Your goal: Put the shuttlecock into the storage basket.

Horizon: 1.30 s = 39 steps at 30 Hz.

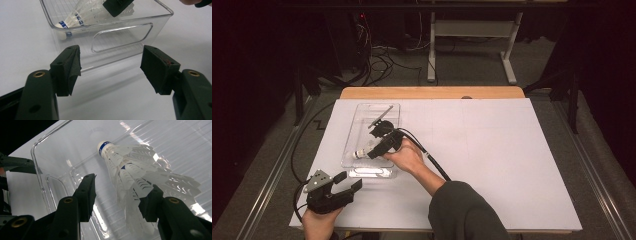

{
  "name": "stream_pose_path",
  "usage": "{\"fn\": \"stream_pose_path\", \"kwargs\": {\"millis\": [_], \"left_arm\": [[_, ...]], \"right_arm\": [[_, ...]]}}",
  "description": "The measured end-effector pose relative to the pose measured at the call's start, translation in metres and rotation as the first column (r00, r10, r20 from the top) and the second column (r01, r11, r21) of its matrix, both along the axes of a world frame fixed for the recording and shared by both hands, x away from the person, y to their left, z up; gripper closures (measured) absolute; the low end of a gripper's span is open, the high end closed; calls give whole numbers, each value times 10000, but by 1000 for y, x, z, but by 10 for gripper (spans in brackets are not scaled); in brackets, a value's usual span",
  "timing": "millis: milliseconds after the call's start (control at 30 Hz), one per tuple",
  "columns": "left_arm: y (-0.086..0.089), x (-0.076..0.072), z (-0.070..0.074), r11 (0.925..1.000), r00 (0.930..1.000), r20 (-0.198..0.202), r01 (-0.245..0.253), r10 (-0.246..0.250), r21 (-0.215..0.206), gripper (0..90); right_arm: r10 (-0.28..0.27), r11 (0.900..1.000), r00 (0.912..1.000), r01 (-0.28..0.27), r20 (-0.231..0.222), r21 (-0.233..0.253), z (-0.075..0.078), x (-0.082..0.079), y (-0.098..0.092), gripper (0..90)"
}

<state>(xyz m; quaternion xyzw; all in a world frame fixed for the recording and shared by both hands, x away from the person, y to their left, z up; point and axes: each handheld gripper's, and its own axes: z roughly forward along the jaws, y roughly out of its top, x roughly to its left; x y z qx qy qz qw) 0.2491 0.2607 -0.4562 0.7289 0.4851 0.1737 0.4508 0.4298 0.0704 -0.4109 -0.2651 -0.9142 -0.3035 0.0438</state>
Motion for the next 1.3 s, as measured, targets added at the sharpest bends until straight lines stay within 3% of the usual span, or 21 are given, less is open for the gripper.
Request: {"fn": "stream_pose_path", "kwargs": {"millis": [533, 767, 900, 933, 1300], "left_arm": [[0, 0, 0, 10000, 10000, -11, -11, 11, 13, 330], [-1, 0, 0, 10000, 10000, -12, -9, 9, 25, 330], [0, 0, 0, 10000, 10000, -22, -9, 9, 24, 330], [-1, 1, 0, 10000, 10000, -22, 0, 0, 52, 330], [-1, 1, 0, 10000, 10000, -20, -2, 2, 50, 330]], "right_arm": [[-169, 9997, 9998, 170, -65, 151, 0, -1, -13, 508], [-267, 9995, 9996, 268, -79, 187, 1, -1, -20, 550], [-423, 9988, 9991, 423, -2, 230, 4, -1, -24, 647], [-503, 9982, 9987, 501, 55, 338, 5, -2, -26, 710], [-564, 9978, 9984, 560, 101, 364, 4, -3, -24, 895]]}}
